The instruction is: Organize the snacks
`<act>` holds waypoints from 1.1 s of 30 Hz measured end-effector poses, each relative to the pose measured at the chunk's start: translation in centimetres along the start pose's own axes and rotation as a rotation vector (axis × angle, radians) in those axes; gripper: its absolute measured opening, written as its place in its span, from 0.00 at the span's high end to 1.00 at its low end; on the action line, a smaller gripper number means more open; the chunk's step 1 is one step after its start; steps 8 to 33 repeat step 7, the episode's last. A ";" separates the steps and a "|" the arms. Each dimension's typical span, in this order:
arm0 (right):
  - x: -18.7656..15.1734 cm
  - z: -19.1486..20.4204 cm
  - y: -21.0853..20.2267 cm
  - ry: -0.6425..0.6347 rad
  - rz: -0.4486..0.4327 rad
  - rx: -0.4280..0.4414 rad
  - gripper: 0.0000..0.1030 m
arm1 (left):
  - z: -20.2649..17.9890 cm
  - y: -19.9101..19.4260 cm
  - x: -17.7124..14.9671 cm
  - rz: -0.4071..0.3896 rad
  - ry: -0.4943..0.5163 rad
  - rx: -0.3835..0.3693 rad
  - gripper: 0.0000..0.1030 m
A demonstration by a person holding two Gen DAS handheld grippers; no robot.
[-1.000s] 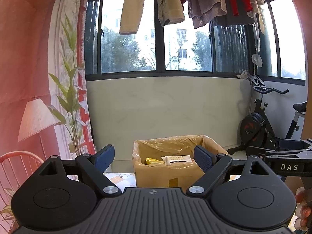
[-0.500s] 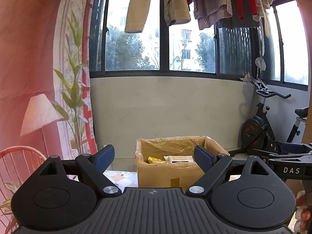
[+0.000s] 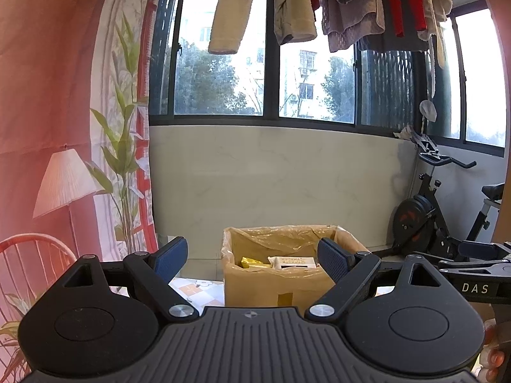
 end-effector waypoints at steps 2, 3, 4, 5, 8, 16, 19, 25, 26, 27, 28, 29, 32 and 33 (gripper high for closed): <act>-0.1 0.0 0.0 -0.002 0.002 0.000 0.00 | 0.1 0.0 0.0 -0.001 -0.001 -0.004 0.13; -0.1 0.0 0.0 -0.002 0.003 0.001 0.00 | 0.1 0.1 -0.1 0.000 -0.003 -0.008 0.13; -0.1 0.0 0.0 -0.003 0.004 0.001 0.00 | 0.1 0.1 -0.1 0.001 -0.004 -0.011 0.13; -0.1 0.0 0.1 -0.004 0.006 0.003 0.00 | 0.1 0.1 -0.1 0.002 -0.004 -0.011 0.13; 0.0 0.1 0.1 -0.007 0.006 0.004 0.00 | 0.1 0.1 -0.1 0.000 -0.003 -0.006 0.13; 0.0 0.1 0.1 -0.007 0.006 0.004 0.00 | 0.1 0.1 -0.1 0.000 -0.003 -0.006 0.13; 0.0 0.1 0.1 -0.007 0.006 0.004 0.00 | 0.1 0.1 -0.1 0.000 -0.003 -0.006 0.13; 0.0 0.1 0.1 -0.007 0.006 0.004 0.00 | 0.1 0.1 -0.1 0.000 -0.003 -0.006 0.13; 0.0 0.1 0.1 -0.007 0.006 0.004 0.00 | 0.1 0.1 -0.1 0.000 -0.003 -0.006 0.13; 0.0 0.1 0.1 -0.007 0.006 0.004 0.00 | 0.1 0.1 -0.1 0.000 -0.003 -0.006 0.13; 0.0 0.1 0.1 -0.007 0.006 0.004 0.00 | 0.1 0.1 -0.1 0.000 -0.003 -0.006 0.13; 0.0 0.1 0.1 -0.007 0.006 0.004 0.00 | 0.1 0.1 -0.1 0.000 -0.003 -0.006 0.13; 0.0 0.1 0.1 -0.007 0.006 0.004 0.00 | 0.1 0.1 -0.1 0.000 -0.003 -0.006 0.13; 0.0 0.1 0.1 -0.007 0.006 0.004 0.00 | 0.1 0.1 -0.1 0.000 -0.003 -0.006 0.13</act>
Point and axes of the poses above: each gripper's, at about its wrist camera, not at the fingertips, and y roughly the way its jaws point, z to its left, x to its top, the point moved 10 cm from there along y, roughly the way its jaws point, and after that the axes turned 14 degrees about z, right-handed, at the moved point
